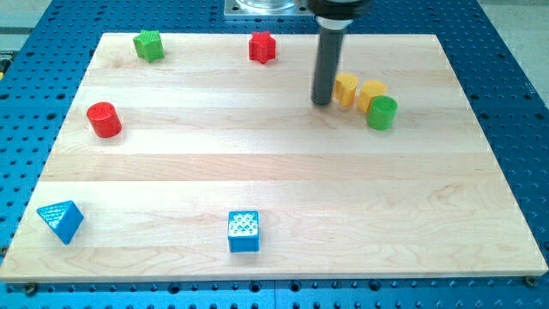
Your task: Push the green star into the red star
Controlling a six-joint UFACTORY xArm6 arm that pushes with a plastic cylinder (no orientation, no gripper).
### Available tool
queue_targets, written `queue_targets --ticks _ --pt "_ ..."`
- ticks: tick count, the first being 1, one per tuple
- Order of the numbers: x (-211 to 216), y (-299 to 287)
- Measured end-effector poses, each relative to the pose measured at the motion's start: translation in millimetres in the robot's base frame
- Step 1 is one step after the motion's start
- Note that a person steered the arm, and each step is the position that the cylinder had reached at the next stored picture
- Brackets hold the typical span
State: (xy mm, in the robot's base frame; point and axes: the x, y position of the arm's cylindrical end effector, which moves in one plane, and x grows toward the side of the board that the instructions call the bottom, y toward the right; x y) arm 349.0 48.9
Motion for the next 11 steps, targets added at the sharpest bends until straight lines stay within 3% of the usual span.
queue_targets --ticks 2,3,4,5,6,7,8,10,11 --pt "-22.6 28.2" --pt "-1.3 -12.9" --pt "33.7 4.3" --pt "33.5 -116.6" --pt "-17.5 -174.0" --pt "-47.4 -292.2" --pt "-98.2 -315.8" --pt "-118.5 -207.5" --pt "-131.7 -233.4"
